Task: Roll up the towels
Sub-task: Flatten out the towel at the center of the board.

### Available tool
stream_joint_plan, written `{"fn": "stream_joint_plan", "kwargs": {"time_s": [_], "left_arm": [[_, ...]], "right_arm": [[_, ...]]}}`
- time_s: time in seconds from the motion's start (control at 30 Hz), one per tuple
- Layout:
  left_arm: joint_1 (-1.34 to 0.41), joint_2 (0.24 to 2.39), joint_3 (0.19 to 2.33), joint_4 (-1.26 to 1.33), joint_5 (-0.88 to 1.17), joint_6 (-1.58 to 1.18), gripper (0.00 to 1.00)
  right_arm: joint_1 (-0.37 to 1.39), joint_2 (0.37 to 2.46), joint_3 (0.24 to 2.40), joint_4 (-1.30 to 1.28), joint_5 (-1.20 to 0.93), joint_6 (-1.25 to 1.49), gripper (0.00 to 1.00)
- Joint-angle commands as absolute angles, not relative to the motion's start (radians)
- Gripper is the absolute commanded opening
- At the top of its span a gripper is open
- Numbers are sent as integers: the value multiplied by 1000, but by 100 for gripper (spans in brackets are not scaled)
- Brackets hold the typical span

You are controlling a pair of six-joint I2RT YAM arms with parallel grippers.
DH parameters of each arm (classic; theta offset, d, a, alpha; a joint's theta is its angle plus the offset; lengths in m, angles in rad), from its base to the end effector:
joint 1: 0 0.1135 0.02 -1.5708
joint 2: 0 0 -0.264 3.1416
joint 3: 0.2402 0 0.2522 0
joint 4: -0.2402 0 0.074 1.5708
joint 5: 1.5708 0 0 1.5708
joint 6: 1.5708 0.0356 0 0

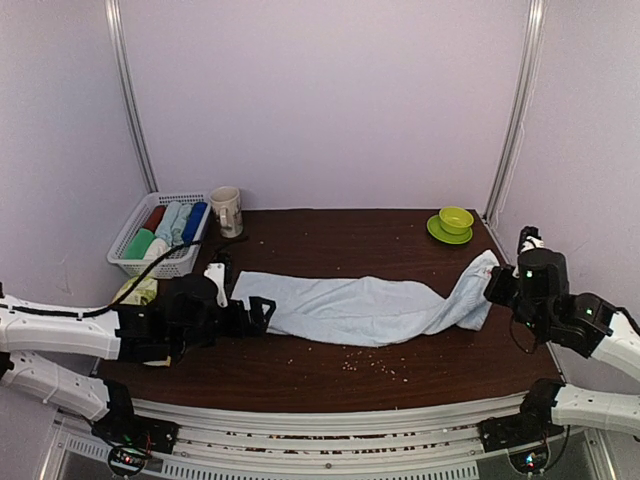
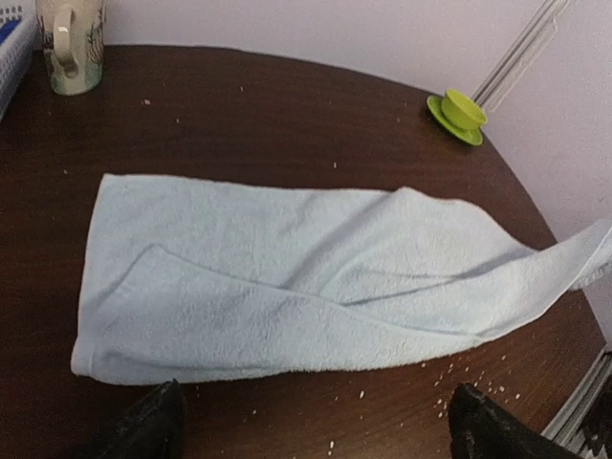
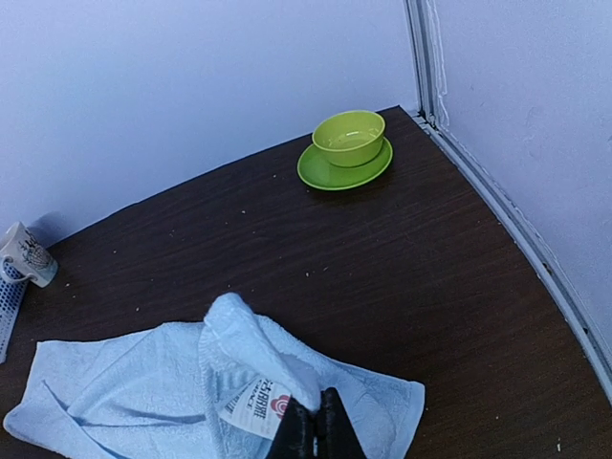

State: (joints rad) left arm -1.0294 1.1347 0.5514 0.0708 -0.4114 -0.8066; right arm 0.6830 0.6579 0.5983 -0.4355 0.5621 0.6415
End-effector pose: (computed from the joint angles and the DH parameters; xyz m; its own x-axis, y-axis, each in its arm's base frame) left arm 0.1353 -0.1974 0.2157 -0.6123 -0.2658 -0.7446 0.2368 0.8369 -0.4935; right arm 0.1290 0.0805 0.2708 -0.3971 0.3296 -0.8565 0.0841 0.9424 0.3237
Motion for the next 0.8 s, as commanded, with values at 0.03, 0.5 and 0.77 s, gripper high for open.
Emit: {"fn": "stream_joint_plan", "kwargs": {"time_s": [0.03,0.5,0.77], "left_arm": [[-990,1116,700,-58,-617,-730,98],[-702,1608,1050,-138,-161,-515,96],[-701,1698,995,-117,-103,-524,86]], "right_arm": [[683,722,606,-424,620,689,0],[682,719,524,-348,602,686,0],[683,707,490,-324,582,677,0]]}}
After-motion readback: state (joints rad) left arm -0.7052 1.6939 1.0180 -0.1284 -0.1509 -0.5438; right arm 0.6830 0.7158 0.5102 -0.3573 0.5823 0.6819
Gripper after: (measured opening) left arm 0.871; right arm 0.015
